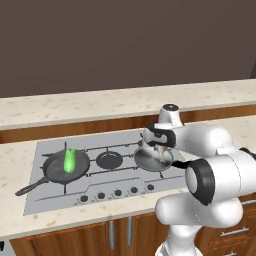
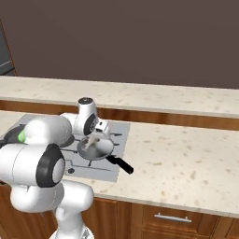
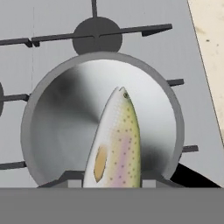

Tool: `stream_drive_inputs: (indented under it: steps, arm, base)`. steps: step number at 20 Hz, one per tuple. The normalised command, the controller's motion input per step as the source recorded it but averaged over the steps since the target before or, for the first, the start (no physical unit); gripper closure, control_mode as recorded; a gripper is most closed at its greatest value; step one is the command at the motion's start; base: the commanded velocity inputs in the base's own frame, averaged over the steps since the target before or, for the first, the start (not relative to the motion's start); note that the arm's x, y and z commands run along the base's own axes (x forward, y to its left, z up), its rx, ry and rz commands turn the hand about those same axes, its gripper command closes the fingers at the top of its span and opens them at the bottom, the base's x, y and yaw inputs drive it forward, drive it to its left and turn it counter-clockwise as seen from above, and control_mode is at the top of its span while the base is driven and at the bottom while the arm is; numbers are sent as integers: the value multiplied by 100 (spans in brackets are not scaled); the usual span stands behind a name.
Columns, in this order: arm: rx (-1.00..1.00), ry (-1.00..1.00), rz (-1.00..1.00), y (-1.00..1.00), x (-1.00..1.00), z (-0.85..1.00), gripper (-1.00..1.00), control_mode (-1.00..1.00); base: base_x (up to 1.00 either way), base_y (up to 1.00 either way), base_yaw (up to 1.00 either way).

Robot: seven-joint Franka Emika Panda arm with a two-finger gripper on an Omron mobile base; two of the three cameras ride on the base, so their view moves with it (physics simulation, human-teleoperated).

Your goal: Place both pans onto different burners. Then place the corn and the fish on different pans.

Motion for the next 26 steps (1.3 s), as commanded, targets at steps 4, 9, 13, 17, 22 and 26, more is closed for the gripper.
stream_drive_inputs:
  steps: [4,9,13,17,22,26]
  arm:
    - [0,0,0,0,23,-40,100,-100]
    - [0,0,0,1,28,-31,100,-100]
    - [0,0,0,2,26,-26,100,-100]
    - [0,0,0,0,23,-27,100,-100]
    - [0,0,0,0,19,-28,100,-100]
    - [0,0,0,0,14,-25,100,-100]
  base:
    - [0,0,0]
    - [0,0,0]
    - [0,0,0]
    - [0,0,0]
    - [0,0,0]
    - [0,0,0]
